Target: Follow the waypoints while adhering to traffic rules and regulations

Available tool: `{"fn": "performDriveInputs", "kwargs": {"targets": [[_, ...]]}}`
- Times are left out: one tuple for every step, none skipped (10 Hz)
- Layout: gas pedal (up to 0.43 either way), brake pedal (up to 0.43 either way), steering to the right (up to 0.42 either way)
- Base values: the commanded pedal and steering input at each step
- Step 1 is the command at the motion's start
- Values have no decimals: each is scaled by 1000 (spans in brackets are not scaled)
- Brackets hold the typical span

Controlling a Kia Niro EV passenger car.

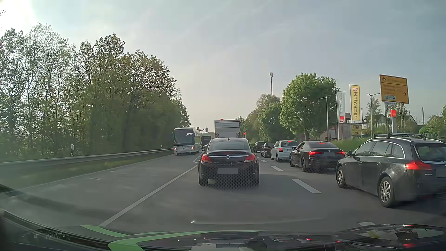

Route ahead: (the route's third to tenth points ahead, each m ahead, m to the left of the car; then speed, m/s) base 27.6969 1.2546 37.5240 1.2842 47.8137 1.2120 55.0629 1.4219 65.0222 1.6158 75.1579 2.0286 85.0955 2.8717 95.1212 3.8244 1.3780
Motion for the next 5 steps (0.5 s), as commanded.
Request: {"fn": "performDriveInputs", "kwargs": {"targets": [[0,0,1],[0,0,0],[20,0,1],[47,0,1],[67,0,1]]}}
